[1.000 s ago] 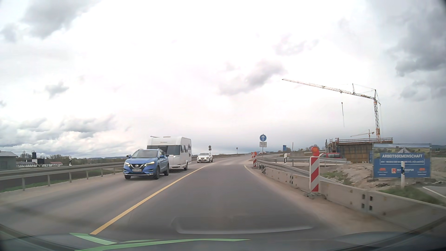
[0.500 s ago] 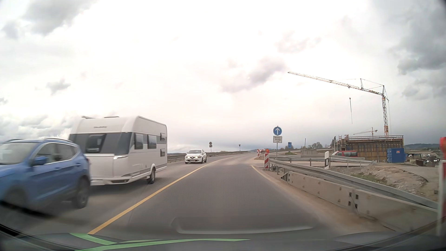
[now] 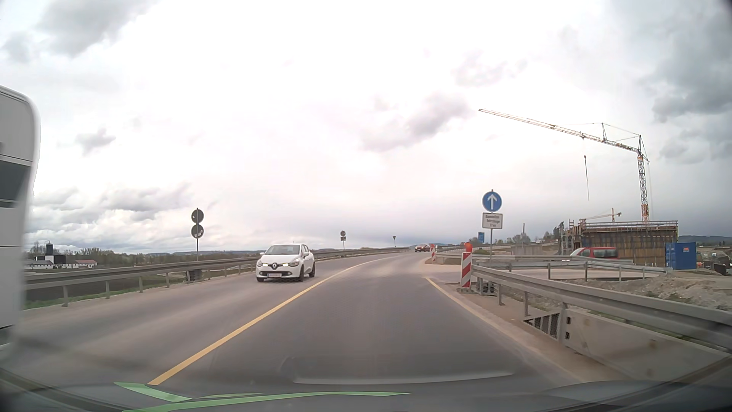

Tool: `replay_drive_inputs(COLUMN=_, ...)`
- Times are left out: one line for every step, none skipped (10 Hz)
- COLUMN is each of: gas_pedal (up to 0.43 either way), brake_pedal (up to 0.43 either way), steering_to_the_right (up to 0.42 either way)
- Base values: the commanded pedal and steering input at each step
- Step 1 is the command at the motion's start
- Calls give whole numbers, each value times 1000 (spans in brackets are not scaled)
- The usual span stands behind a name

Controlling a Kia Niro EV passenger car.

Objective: Follow the waypoints while adhering to traffic rules and regulations

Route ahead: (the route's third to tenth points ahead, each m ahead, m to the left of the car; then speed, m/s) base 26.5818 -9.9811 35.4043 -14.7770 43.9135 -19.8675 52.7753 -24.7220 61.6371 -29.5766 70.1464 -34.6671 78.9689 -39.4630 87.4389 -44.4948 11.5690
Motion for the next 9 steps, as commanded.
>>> replay_drive_inputs(gas_pedal=169, brake_pedal=0, steering_to_the_right=3)
replay_drive_inputs(gas_pedal=169, brake_pedal=0, steering_to_the_right=6)
replay_drive_inputs(gas_pedal=169, brake_pedal=0, steering_to_the_right=10)
replay_drive_inputs(gas_pedal=169, brake_pedal=0, steering_to_the_right=12)
replay_drive_inputs(gas_pedal=169, brake_pedal=0, steering_to_the_right=12)
replay_drive_inputs(gas_pedal=169, brake_pedal=0, steering_to_the_right=13)
replay_drive_inputs(gas_pedal=169, brake_pedal=0, steering_to_the_right=14)
replay_drive_inputs(gas_pedal=169, brake_pedal=0, steering_to_the_right=15)
replay_drive_inputs(gas_pedal=169, brake_pedal=0, steering_to_the_right=15)
